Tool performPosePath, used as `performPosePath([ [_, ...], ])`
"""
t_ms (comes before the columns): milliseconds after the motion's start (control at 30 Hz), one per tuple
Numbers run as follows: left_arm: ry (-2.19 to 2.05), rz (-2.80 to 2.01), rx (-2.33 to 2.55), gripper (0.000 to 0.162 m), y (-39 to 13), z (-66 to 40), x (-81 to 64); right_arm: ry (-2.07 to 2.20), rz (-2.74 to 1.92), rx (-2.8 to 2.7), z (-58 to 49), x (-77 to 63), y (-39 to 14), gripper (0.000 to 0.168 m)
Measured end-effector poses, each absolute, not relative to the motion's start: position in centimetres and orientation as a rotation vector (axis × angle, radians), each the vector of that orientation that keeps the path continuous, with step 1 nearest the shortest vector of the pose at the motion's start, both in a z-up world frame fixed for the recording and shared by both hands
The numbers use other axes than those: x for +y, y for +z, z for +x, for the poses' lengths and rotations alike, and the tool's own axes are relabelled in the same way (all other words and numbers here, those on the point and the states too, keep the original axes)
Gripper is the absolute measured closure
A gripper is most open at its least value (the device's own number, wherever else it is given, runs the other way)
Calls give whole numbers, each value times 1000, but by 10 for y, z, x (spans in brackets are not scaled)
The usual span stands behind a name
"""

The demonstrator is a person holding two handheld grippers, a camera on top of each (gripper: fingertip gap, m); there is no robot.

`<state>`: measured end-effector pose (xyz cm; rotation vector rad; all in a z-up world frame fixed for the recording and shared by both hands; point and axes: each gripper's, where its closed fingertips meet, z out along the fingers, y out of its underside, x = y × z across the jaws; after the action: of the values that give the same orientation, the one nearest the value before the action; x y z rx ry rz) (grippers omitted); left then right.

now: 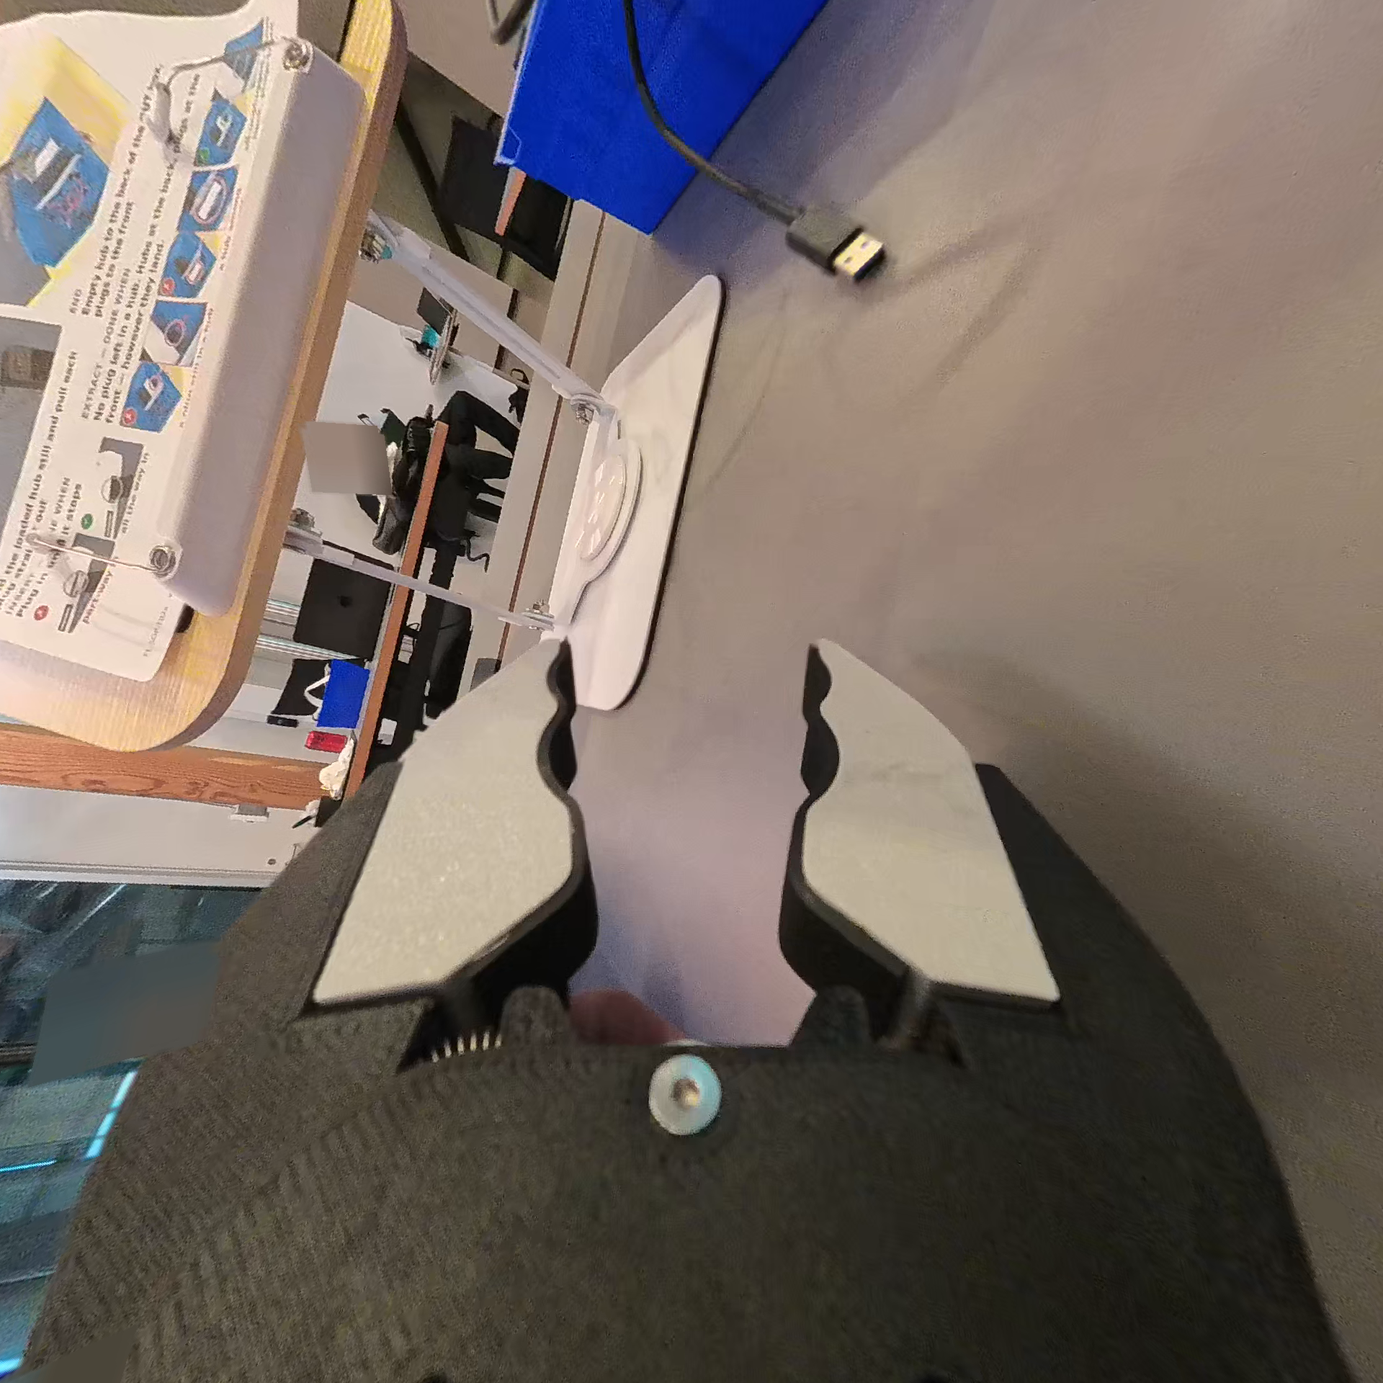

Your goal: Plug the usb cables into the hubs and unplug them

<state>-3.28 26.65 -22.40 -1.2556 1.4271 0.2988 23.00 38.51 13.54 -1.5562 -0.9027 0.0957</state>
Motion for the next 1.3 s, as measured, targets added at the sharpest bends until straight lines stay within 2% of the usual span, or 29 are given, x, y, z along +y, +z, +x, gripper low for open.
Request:
performPosePath([
  [100, 309, -1263, 1436, 104, -227, -33, 267, 27, -1549, -837, 260, 405, 139, 162],
  [233, 305, -1257, 1446, 104, -229, -32, 265, -63, -1556, -760, 302, 432, 115, 162],
  [733, 311, -1272, 1474, 108, -238, -32, 268, -304, -1817, -626, 397, 498, -65, 162],
  [933, 311, -1274, 1477, 111, -240, -33, 268, -405, -1905, -652, 406, 508, -96, 162],
  [1133, 315, -1273, 1481, 112, -240, -33, 268, -770, -2051, -678, 441, 515, -123, 163],
  [1300, 322, -1275, 1480, 113, -240, -34, 268, -677, -2069, -430, 454, 517, -106, 163],
])
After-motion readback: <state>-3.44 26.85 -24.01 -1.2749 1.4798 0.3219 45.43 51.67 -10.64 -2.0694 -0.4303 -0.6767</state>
